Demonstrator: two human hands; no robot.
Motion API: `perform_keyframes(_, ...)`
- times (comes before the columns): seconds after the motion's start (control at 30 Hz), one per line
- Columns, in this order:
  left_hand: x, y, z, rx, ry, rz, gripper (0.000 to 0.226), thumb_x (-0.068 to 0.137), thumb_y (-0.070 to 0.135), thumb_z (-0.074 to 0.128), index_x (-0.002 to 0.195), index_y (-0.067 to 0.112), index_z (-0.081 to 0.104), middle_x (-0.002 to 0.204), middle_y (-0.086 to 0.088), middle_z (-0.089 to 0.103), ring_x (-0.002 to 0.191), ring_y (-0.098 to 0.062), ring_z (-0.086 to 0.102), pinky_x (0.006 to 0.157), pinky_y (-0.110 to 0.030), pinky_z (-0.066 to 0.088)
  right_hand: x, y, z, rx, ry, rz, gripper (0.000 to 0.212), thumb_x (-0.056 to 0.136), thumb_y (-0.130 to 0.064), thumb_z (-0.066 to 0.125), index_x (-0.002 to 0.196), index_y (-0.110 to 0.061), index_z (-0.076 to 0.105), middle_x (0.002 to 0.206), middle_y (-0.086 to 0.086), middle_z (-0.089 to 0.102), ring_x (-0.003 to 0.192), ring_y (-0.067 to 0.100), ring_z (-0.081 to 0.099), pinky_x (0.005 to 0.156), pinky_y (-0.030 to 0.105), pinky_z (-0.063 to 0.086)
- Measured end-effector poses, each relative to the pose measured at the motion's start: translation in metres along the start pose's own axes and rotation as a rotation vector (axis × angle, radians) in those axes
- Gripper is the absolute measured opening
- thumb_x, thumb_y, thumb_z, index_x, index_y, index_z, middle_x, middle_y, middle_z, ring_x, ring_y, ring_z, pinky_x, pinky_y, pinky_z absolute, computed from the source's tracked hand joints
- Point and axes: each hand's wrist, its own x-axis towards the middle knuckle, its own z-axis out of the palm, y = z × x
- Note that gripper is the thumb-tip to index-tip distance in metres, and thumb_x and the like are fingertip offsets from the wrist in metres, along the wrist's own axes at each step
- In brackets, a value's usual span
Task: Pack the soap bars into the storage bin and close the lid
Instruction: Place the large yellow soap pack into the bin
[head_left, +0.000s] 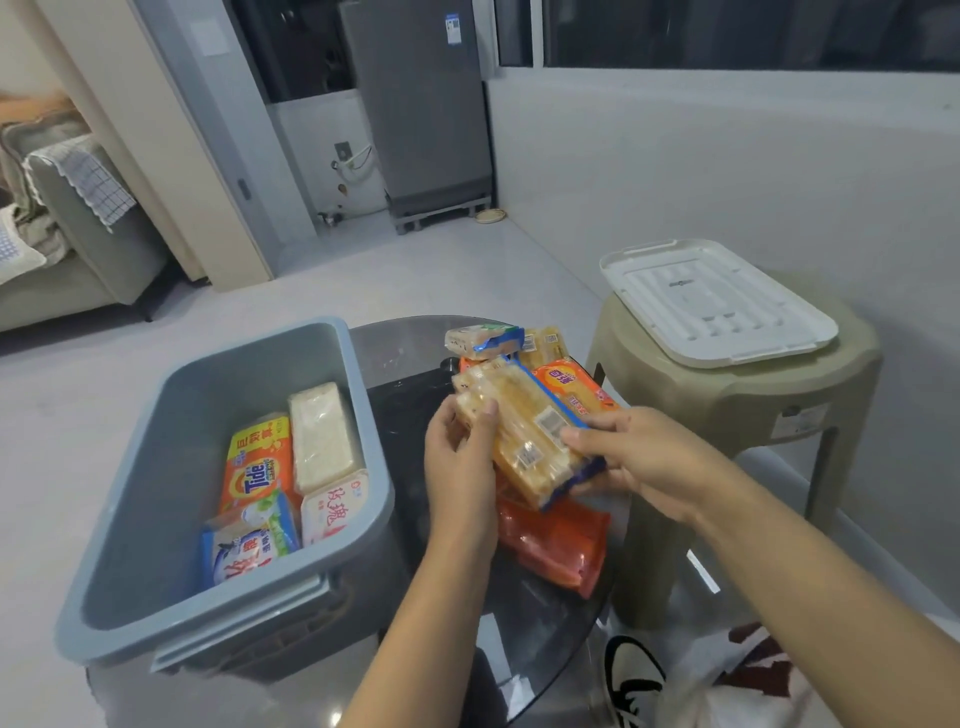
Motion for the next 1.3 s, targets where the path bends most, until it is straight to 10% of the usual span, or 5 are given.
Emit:
perform_keyframes(0.2, 0.017, -0.002, 0.009, 0.124, -0.026, 0.114, 0.022, 0.096, 0.023, 0.05, 0.107, 0.028, 0.069, 0.104, 0.001, 0.073, 0.098, -0.018, 0.069, 0.088, -0.043, 0.056, 0.043, -0.004, 0.021, -0.029, 0.188, -0.079, 0.027, 0.088, -0.021, 0.061, 0.11, -0.005, 0.065, 0.103, 0.009, 0.069, 0.08, 0.017, 0.07, 0.064, 0.026, 0.06)
perform_keyframes(0.37, 0.032, -0.012, 0.009, 0.138, 0.035, 0.044, 0.039, 0.094, 0.022, 0.051, 0.133, 0.025, 0.052, 0.134, -0.005, 0.054, 0.117, -0.019, 0.058, 0.1, -0.045, 0.048, 0.055, -0.005, 0.031, -0.275, 0.3, -0.163, 0.021, 0.09, -0.036, 0.055, 0.083, -0.022, 0.068, 0.067, -0.006, 0.067, 0.043, 0.006, 0.061, 0.042, 0.014, 0.046)
perform_keyframes(0.77, 0.043, -0.02, 0.006, -0.032, -0.108, 0.034, 0.047, 0.096, 0.015, 0.043, 0.141, 0.03, 0.04, 0.127, -0.005, 0.063, 0.105, -0.021, 0.068, 0.082, -0.036, 0.058, 0.077, 0.002, 0.042, -0.783, 0.288, -0.208, 0.036, 0.095, -0.047, 0.03, 0.118, -0.039, 0.057, 0.125, 0.003, 0.057, 0.128, 0.029, 0.033, 0.104, 0.043, 0.02)
perform_keyframes(1.1, 0.008, -0.003, 0.013, -0.062, -0.135, 0.087, 0.047, 0.097, 0.015, 0.04, 0.14, 0.034, 0.039, 0.128, -0.005, 0.063, 0.111, -0.031, 0.063, 0.086, -0.045, 0.052, 0.029, -0.013, 0.046, -0.53, 0.404, -0.455, 0.034, 0.093, -0.032, 0.048, 0.059, -0.03, 0.052, 0.051, -0.011, 0.051, 0.061, 0.004, 0.048, 0.069, 0.031, 0.033)
perform_keyframes(1.3, -0.015, 0.029, 0.015, -0.03, -0.242, 0.116, 0.044, 0.098, 0.022, 0.041, 0.137, 0.043, 0.041, 0.116, 0.003, 0.07, 0.089, -0.015, 0.072, 0.06, -0.02, 0.054, -0.012, -0.035, 0.044, -0.416, 0.498, -0.555, 0.028, 0.09, -0.037, 0.051, 0.086, -0.019, 0.072, 0.072, 0.005, 0.072, 0.072, 0.019, 0.065, 0.068, 0.033, 0.05)
